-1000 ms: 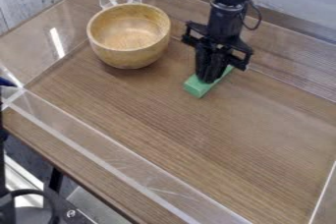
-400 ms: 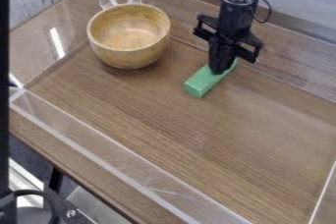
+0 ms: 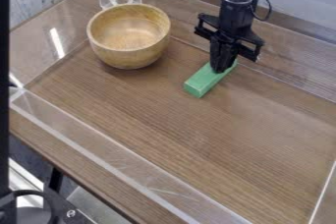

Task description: Put the green block in the brown bowl

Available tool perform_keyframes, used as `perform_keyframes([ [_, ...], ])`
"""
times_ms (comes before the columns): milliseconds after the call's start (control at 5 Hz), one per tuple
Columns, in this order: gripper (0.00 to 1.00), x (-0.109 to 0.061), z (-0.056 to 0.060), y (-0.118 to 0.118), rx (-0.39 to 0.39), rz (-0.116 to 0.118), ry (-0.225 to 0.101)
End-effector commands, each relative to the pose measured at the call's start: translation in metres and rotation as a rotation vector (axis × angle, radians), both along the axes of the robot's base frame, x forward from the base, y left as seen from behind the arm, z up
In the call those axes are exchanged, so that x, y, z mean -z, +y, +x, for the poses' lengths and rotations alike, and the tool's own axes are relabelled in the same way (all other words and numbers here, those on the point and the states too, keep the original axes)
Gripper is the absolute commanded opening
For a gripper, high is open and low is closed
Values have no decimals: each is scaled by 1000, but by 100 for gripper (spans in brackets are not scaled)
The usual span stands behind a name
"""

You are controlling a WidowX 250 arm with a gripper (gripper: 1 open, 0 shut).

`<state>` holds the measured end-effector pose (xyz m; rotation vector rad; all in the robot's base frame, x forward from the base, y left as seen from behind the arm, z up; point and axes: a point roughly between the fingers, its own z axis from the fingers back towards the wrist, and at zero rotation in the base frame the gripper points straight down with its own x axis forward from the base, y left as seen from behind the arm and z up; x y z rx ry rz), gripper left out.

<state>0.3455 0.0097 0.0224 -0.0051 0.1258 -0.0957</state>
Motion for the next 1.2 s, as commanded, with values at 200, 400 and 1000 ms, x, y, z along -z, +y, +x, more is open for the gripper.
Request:
perform_keyframes([
  [200,0,28,-3,6,6,-14,53],
  [400,0,30,-3,6,5,-19,62],
  [1000,0,33,-5,8,3,-31,92],
])
